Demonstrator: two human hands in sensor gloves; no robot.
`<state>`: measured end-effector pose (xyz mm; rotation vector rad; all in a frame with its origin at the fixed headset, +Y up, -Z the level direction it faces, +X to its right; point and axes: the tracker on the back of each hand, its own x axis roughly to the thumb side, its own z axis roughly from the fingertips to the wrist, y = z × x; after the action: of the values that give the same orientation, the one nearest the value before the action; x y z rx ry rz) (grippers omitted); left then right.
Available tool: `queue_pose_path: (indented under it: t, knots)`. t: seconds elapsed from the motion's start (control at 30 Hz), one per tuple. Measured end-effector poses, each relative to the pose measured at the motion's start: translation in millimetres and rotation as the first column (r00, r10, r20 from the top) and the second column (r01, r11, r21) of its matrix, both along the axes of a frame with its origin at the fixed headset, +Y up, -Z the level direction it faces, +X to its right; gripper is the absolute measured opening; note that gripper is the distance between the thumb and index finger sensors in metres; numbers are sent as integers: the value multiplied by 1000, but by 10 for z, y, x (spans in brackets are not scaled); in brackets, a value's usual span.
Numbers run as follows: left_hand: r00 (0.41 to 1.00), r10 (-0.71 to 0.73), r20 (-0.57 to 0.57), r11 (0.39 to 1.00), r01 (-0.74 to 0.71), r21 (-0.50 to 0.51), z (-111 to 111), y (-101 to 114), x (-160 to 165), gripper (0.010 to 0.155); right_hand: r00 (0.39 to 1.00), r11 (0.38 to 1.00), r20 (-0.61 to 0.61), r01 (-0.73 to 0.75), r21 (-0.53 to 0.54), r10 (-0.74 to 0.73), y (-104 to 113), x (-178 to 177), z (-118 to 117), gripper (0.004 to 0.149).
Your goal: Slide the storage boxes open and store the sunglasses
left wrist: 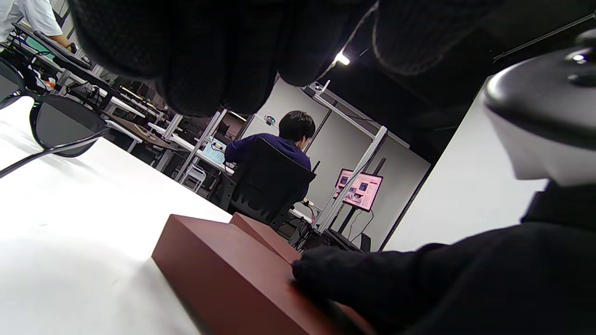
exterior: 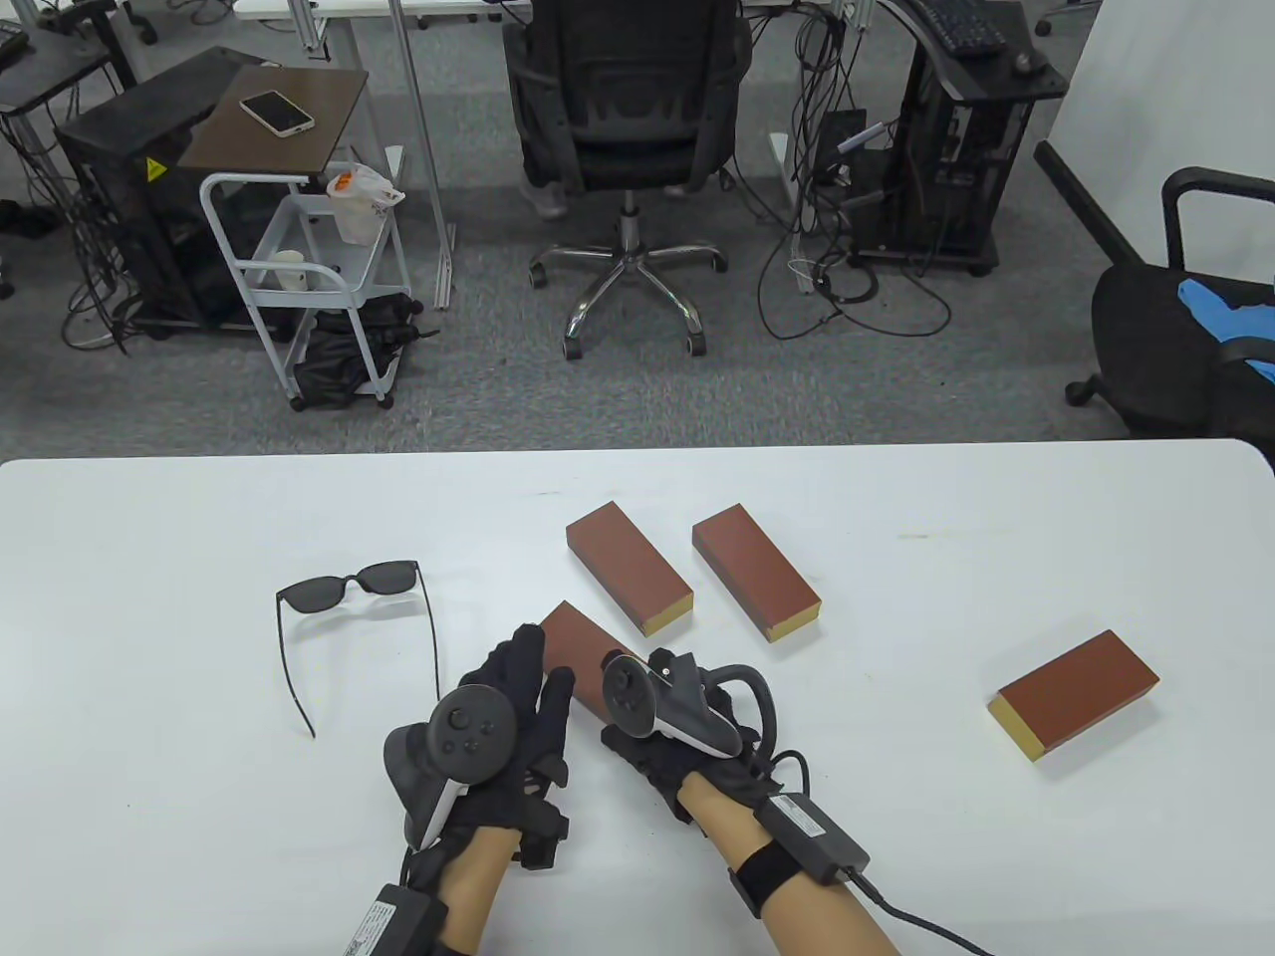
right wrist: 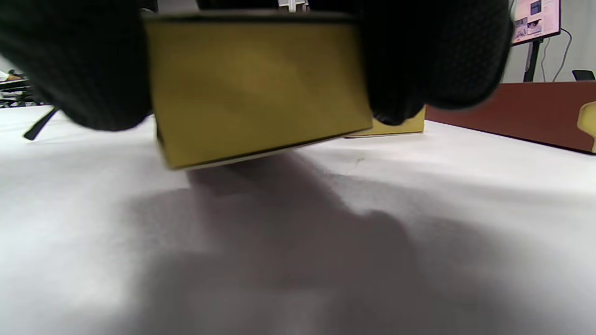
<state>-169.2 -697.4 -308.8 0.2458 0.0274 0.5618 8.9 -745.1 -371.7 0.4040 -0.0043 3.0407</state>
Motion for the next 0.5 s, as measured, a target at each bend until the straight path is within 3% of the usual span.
queue_pose_path:
  t: [0.2, 0.5]
  knots:
    - [1000, -10, -4, 1000, 10, -1, -3, -3, -11, 64, 999, 996, 41, -31, -83, 35, -63, -97, -79, 74]
    - [999, -47, 6, 999, 47, -13, -22, -29, 0, 65, 999, 997, 28, 37, -63, -35, -36, 148, 56, 84]
